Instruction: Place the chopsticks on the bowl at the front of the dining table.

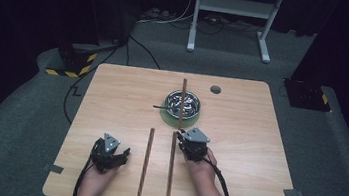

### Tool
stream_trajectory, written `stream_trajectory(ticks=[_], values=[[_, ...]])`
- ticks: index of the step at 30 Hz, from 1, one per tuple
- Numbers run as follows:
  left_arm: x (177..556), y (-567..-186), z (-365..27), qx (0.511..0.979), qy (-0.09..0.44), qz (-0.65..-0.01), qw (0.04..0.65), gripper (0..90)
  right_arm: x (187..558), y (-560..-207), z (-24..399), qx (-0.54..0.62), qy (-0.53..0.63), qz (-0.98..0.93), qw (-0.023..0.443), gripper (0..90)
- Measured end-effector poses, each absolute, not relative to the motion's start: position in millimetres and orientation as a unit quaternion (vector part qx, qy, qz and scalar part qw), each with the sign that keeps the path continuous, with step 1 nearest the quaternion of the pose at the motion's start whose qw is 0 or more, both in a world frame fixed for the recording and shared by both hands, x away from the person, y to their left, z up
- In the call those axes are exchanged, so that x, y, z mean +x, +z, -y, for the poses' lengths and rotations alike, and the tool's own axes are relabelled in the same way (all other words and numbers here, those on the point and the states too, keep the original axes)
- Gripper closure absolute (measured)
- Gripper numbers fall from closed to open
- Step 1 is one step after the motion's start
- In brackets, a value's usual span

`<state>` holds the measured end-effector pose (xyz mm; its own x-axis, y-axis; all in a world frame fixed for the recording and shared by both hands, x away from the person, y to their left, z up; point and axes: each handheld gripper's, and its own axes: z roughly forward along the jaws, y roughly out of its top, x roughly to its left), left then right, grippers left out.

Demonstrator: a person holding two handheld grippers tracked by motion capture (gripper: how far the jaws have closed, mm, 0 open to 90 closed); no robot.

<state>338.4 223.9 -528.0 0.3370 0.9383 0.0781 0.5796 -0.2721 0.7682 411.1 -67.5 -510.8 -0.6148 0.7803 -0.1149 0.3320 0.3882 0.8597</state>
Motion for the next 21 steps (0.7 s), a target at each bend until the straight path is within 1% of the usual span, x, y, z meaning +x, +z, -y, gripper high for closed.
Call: stream_trajectory(ticks=[4, 13, 21], values=[[338.3, -528.0, -223.8, 0.749, 0.275, -0.506, 0.327, 35.7, 410.7, -510.5, 68.4, 0.35, 0.425, -0.791, 0.264, 79.2], [338.2, -527.7, -224.0, 0.751, 0.275, -0.505, 0.325, 35.8, 413.3, -511.2, 70.0, 0.355, 0.425, -0.789, 0.267, 84.8], [338.4, -527.6, -224.3, 0.753, 0.276, -0.502, 0.324, 36.0, 415.5, -511.7, 70.5, 0.358, 0.425, -0.788, 0.266, 85.0]])
